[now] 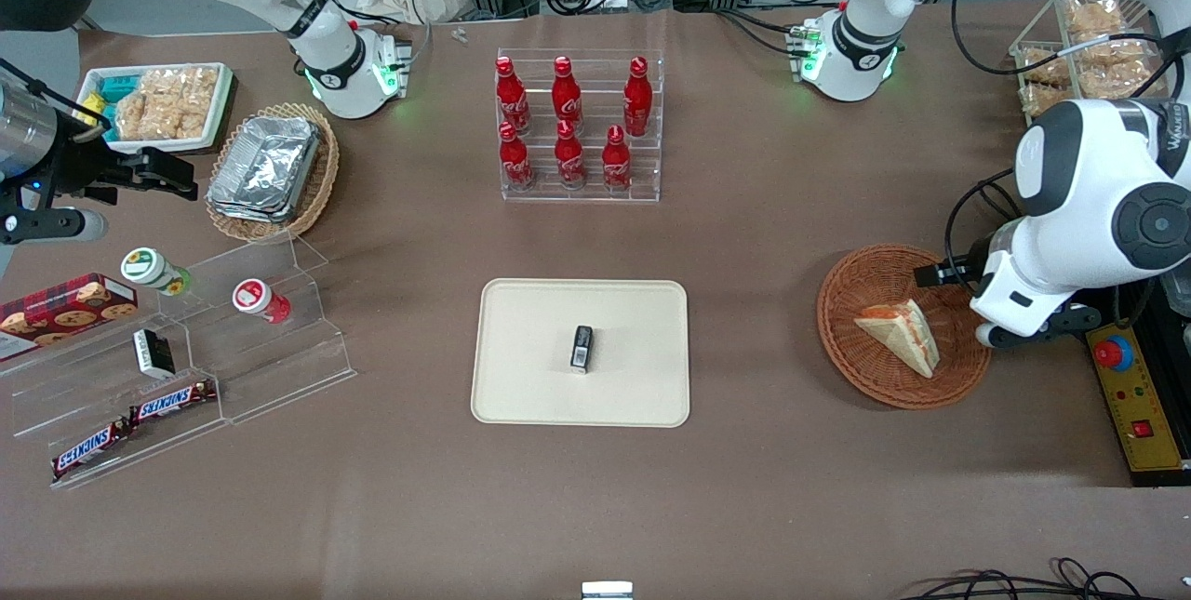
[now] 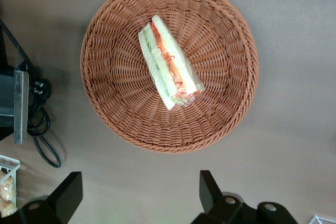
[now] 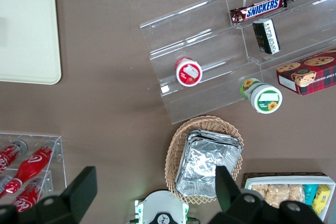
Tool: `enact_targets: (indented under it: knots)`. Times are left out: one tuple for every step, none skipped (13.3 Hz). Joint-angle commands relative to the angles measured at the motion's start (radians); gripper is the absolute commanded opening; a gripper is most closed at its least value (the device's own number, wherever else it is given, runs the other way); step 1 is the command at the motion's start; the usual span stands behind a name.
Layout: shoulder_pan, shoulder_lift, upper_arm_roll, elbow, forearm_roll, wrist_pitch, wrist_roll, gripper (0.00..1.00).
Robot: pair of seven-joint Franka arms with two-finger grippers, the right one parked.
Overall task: Place sandwich from basket to tray
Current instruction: 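Lower the left gripper and close it on the sandwich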
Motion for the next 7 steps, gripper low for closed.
enact_targets:
  knots:
    - [-0.003, 0.0, 0.0, -0.025, -0.008, 0.038, 0.0, 0.99]
    - [-0.003, -0.011, 0.0, -0.064, -0.01, 0.086, -0.001, 0.99]
    - [-0.001, -0.037, 0.002, -0.12, -0.01, 0.154, -0.004, 0.99]
    - [0.006, -0.063, 0.002, -0.172, -0.011, 0.215, -0.006, 0.99]
    - [0.008, -0.083, 0.003, -0.215, -0.02, 0.269, -0.007, 0.99]
    - [0.009, -0.085, 0.007, -0.232, -0.034, 0.303, -0.015, 0.99]
    - [0.012, -0.073, 0.007, -0.232, -0.054, 0.315, -0.023, 0.99]
